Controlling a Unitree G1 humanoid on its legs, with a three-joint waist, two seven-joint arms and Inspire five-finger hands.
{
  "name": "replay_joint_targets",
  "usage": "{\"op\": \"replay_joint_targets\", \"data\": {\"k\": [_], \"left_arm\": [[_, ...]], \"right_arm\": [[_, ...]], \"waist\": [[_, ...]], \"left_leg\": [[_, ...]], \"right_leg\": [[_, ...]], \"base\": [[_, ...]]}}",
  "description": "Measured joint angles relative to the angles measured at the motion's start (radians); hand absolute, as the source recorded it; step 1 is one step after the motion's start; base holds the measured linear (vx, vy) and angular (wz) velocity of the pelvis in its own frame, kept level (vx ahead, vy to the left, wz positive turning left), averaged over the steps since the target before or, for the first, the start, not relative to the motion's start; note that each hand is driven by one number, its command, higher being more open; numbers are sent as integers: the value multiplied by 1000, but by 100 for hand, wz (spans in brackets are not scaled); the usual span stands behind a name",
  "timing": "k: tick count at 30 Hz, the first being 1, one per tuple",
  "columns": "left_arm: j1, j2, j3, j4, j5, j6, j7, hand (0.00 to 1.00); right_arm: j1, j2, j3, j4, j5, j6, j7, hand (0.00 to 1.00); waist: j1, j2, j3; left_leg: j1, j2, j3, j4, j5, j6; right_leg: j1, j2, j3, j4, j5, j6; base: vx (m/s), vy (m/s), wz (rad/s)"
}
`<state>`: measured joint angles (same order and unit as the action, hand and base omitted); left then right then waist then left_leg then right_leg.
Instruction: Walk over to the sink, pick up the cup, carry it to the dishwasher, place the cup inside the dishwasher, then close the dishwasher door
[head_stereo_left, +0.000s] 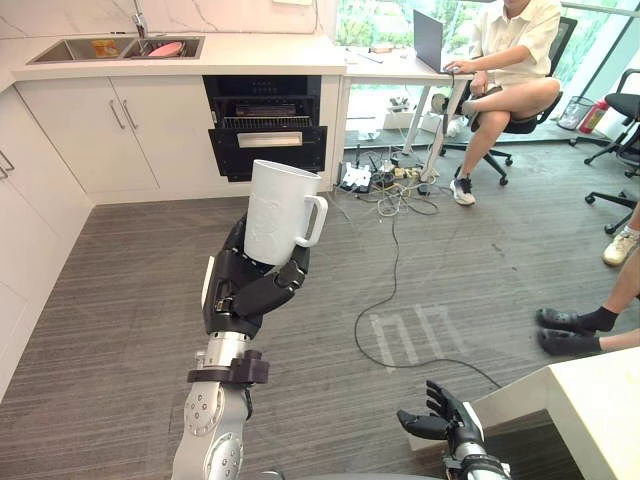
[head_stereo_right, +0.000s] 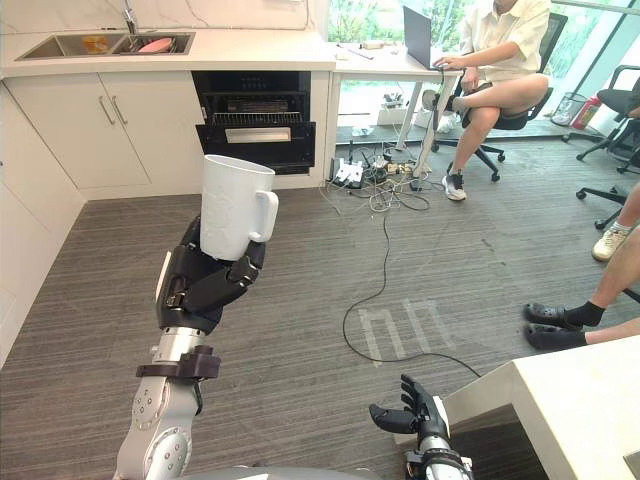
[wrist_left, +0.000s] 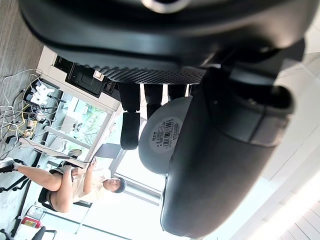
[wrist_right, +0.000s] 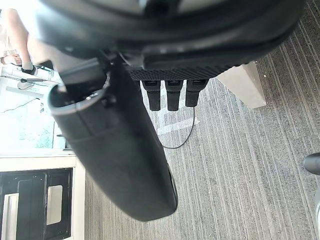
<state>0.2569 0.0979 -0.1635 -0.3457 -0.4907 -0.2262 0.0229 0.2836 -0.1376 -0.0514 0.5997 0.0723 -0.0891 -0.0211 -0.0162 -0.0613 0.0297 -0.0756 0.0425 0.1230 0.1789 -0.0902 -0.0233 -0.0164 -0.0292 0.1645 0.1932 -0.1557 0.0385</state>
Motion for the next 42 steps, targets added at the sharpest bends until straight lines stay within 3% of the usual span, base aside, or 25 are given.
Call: {"op": "replay_joint_targets", "data": {"k": [5,10,15,19,21,22,24,26,28,31,32,33,34,36,38,40,42], "left_arm": [[0,-2,1,0,0,0,2,30],[-8,-6,-51,10,2,11,2,30],[-44,-28,-63,122,21,47,13,30],[-42,-26,-55,152,37,75,25,30],[-45,-28,-34,151,43,75,26,30],[-46,-31,-26,150,43,75,27,30],[-44,-39,9,146,45,75,42,30],[-41,-41,31,143,45,74,46,30],[-27,-40,52,131,45,74,46,30],[4,-32,70,62,45,73,44,30],[12,-39,69,42,45,67,43,30],[11,-38,71,38,45,67,43,30],[8,-25,74,31,47,67,43,30],[8,-15,70,29,52,65,43,30],[7,-8,63,29,58,60,44,30],[-6,14,30,28,58,54,43,30],[-40,20,-14,29,58,47,41,30]], "right_arm": [[3,1,0,1,0,0,1,90],[39,2,-2,0,3,0,-9,90],[36,4,-19,9,4,5,-23,90],[-8,6,-65,21,5,6,-46,90],[-52,4,-84,21,5,5,-61,90],[-63,2,-90,21,5,4,-63,90],[-89,-21,-98,19,4,4,-69,90],[-99,-39,-99,18,3,5,-77,90],[-103,-41,-100,15,-2,5,-79,90],[-104,-42,-120,24,-30,6,-75,90],[-108,-43,-122,43,-37,8,-68,90],[-112,-44,-122,53,-38,9,-64,90],[-115,-40,-121,87,-38,16,-57,90],[-107,-30,-120,106,-38,31,-55,90],[-99,-25,-118,102,-37,30,-53,90],[-95,-23,-118,95,-37,30,-52,90],[-95,-23,-119,87,-37,30,-52,90]], "waist": [[-1,1,1],[-29,1,1],[-30,1,0],[-27,-1,17],[-28,2,54],[-27,6,66],[-22,29,98],[-20,42,107],[-10,39,108],[-10,33,109],[-5,35,108],[-7,36,108],[-20,34,111],[-30,35,115],[-31,32,120],[-33,34,122],[-58,36,122]], "left_leg": [[20,10,28,-2,-6,-2],[55,16,24,-16,-5,-4],[84,19,8,-67,26,-20],[62,6,-65,-101,69,-26],[-11,-1,-99,-23,63,-35],[-40,8,-71,9,41,-36],[-109,137,167,167,-39,-8],[-115,175,252,198,-32,-4],[-122,146,252,229,-55,7],[-158,72,241,321,-143,55],[-153,47,243,347,-191,70],[-150,35,241,356,-206,81],[-126,6,218,356,-232,97],[-81,-12,187,339,-257,104],[-19,-36,172,280,-264,103],[35,-51,153,221,-262,91],[95,-67,107,153,-269,76]], "right_leg": [[3,10,20,-11,4,-2],[47,7,2,-38,6,-5],[71,10,-36,-38,7,-12],[66,2,-115,-34,4,-17],[63,-6,-186,-28,2,-20],[62,-8,-209,-27,3,-22],[68,-9,-281,-24,-2,-22],[60,-30,-311,12,-41,-3],[48,-72,-315,68,-93,25],[26,-166,-338,167,-160,74],[-13,-204,-328,313,-179,80],[-59,-224,-315,416,-171,68],[-151,-240,-251,625,-123,20],[-209,-194,-188,728,-138,26],[-264,-142,-172,708,-150,22],[-327,-87,-179,612,-151,20],[-377,-25,-184,358,-110,18]], "base": [[2,-2,-13],[23,-27,0],[9,-66,12],[-33,-65,61],[-114,-21,94],[-129,1,101],[-109,36,92],[-61,162,66],[36,281,34],[136,278,34],[252,365,26],[250,270,41],[289,231,51],[378,168,56],[385,78,31],[409,49,30],[470,19,61]]}}
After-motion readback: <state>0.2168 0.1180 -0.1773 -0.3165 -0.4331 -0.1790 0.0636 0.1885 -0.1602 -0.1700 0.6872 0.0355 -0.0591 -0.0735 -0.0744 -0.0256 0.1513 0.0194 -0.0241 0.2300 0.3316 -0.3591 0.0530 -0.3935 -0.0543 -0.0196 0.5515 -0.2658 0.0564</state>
